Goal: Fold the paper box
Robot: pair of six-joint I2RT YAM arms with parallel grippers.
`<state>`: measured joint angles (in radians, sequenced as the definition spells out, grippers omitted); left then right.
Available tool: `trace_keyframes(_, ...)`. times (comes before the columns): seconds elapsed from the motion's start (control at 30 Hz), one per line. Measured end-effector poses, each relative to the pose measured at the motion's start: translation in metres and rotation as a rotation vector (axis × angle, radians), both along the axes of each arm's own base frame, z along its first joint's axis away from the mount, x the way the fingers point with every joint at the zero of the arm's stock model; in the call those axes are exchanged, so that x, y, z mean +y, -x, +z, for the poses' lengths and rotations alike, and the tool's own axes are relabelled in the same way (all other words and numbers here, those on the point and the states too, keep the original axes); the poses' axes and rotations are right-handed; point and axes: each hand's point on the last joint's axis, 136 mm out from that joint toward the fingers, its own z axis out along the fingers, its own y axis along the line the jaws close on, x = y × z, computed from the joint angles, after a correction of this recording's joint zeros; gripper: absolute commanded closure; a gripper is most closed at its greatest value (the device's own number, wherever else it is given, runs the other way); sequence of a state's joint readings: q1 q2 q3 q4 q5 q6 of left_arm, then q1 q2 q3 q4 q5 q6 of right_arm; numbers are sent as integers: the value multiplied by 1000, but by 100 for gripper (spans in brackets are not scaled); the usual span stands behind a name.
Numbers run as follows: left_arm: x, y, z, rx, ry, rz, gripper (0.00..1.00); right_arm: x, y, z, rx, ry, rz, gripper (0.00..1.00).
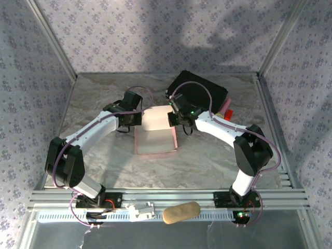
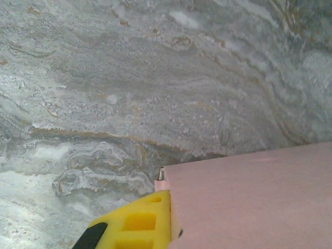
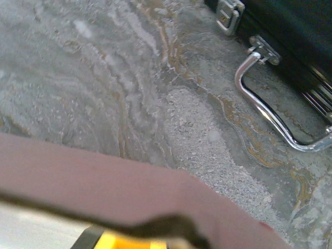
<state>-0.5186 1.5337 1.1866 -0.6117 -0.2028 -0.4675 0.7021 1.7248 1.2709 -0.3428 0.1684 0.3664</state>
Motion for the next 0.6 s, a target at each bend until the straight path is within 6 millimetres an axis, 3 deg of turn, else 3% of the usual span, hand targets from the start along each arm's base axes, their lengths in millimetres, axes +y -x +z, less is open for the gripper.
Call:
trace_keyframes(0.3,-4,-25,8,-123,74,73,100,1,-19,19,-81,-102,-184,100)
trace_keyframes(0.6,13,-54,6,-241,151,133,100,20,-49,27,-206,-193,-212,100)
